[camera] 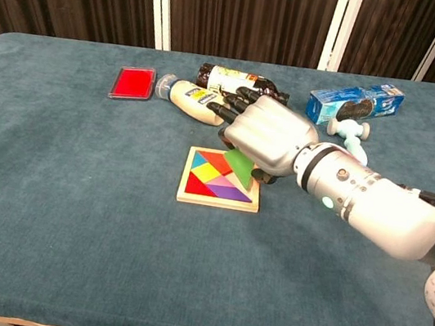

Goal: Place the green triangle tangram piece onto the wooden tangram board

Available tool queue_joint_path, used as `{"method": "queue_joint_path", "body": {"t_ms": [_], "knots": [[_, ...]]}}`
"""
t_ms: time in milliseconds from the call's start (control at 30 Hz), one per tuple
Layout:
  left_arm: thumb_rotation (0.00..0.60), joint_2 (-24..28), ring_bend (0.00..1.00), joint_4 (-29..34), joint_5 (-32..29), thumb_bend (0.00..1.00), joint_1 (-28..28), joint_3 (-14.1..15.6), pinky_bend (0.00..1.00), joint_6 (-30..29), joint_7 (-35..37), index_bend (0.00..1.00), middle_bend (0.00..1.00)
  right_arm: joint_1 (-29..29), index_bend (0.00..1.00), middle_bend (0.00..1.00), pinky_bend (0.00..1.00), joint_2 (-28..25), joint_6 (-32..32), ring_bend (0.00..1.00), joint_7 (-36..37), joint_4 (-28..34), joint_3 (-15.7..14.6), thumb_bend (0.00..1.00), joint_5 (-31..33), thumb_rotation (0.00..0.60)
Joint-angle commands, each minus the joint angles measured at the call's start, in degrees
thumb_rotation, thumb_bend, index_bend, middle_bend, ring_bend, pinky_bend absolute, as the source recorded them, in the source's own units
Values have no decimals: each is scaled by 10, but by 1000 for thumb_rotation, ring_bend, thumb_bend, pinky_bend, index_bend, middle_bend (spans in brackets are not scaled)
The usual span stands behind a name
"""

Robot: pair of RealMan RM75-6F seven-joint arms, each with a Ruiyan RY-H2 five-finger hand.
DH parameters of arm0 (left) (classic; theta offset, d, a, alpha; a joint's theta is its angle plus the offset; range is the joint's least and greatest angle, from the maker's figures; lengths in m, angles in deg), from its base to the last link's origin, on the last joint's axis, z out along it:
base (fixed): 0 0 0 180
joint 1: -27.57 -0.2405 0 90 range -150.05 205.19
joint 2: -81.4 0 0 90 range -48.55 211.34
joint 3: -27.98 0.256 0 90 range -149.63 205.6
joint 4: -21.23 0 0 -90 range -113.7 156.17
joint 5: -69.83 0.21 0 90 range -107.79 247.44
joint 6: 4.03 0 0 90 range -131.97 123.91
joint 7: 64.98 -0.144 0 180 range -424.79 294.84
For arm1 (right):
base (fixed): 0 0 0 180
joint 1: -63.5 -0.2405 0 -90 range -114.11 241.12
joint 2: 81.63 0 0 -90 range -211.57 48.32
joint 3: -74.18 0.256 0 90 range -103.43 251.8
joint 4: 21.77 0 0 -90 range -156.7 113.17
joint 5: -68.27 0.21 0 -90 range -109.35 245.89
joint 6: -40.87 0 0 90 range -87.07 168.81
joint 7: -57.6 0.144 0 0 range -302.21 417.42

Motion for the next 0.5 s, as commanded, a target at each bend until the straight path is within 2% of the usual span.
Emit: {"method": "queue_joint_path", "body": {"t_ms": [33,500], "knots": [[600,1,0,-1,2,456,0,1,0,-1,2,0,0,0,572,0,0,7,1,0,-8,-5,-1,438,3,600],[600,2,0,-2,3,456,0,1,0,-4,7,0,0,4,570,0,0,13,9,0,-25,2,-8,438,7,600]]}}
